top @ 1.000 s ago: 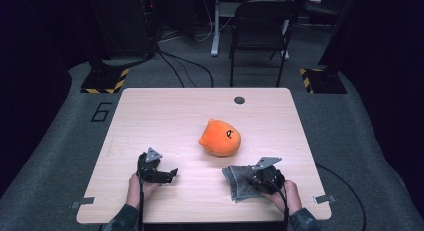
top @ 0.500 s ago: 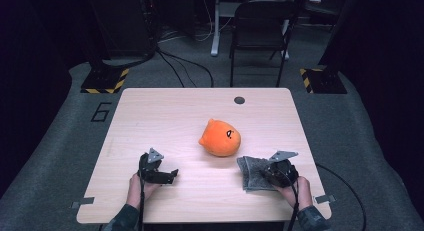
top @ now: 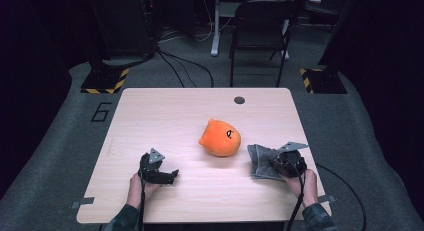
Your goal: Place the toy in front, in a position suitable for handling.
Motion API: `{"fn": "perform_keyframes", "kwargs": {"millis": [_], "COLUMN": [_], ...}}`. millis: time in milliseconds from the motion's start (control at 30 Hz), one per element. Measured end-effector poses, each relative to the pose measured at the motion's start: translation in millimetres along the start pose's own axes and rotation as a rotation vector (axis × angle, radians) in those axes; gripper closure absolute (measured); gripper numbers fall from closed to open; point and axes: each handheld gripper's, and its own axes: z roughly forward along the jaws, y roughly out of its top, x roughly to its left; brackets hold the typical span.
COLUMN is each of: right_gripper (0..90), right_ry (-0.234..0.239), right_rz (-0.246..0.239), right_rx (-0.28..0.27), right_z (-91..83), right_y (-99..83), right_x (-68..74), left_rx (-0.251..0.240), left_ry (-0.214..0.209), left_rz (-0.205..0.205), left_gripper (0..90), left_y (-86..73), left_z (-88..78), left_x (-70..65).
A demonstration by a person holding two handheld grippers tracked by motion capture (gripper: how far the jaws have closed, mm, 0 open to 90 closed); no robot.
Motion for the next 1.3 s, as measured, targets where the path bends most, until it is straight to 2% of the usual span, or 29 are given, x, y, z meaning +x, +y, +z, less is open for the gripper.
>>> {"fn": "perform_keyframes", "kwargs": {"millis": [33, 100, 300, 367, 400, 467, 500, 600, 933, 1300], "right_gripper": [74.0, 73.9, 73.7, 73.6, 73.5, 73.4, 73.2, 73.0, 72.4, 69.5], "right_ry": [-0.011, -0.02, -0.047, -0.049, -0.067, -0.068, -0.072, -0.081, -0.124, -0.162], "right_rz": [0.024, 0.042, 0.06, 0.071, 0.072, 0.057, 0.072, 0.066, 0.145, 0.155], "right_rx": [-0.01, -0.01, -0.027, -0.022, -0.016, -0.022, -0.011, -0.009, -0.016, 0.001], "right_z": [0.6, 0.8, 5.4, 5.8, 8.8, 11.1, 12.2, 16.8, 29.0, 41.4], "right_y": [2.2, 4.1, 11.0, 12.0, 14.7, 15.8, 16.4, 18.3, 26.6, 29.2], "right_x": [-5.6, -10.8, -23.0, -23.2, -24.9, -26.8, -26.5, -29.2, -45.9, -52.8], "left_rx": [0.003, 0.001, 0.004, 0.005, 0.005, 0.005, 0.005, 0.005, 0.006, 0.007], "left_ry": [0.003, 0.004, 0.005, 0.005, 0.005, 0.006, 0.005, 0.006, 0.005, 0.006], "left_rz": [0.007, 0.004, 0.008, 0.008, 0.009, 0.008, 0.009, 0.008, 0.01, 0.012], "left_gripper": [5.0, 4.9, 4.9, 4.9, 4.9, 4.9, 4.9, 4.8, 4.7, 4.2], "left_y": [0.0, 0.0, 0.2, 0.2, 0.3, 0.2, 0.3, 0.3, 0.3, 0.4], "left_z": [0.1, 0.4, 0.3, 0.3, 0.3, 0.3, 0.3, 0.4, 0.4, 0.6], "left_x": [0.0, -0.5, -0.5, -0.6, -0.6, -0.6, -0.6, -0.8, -0.7, -0.9]}}
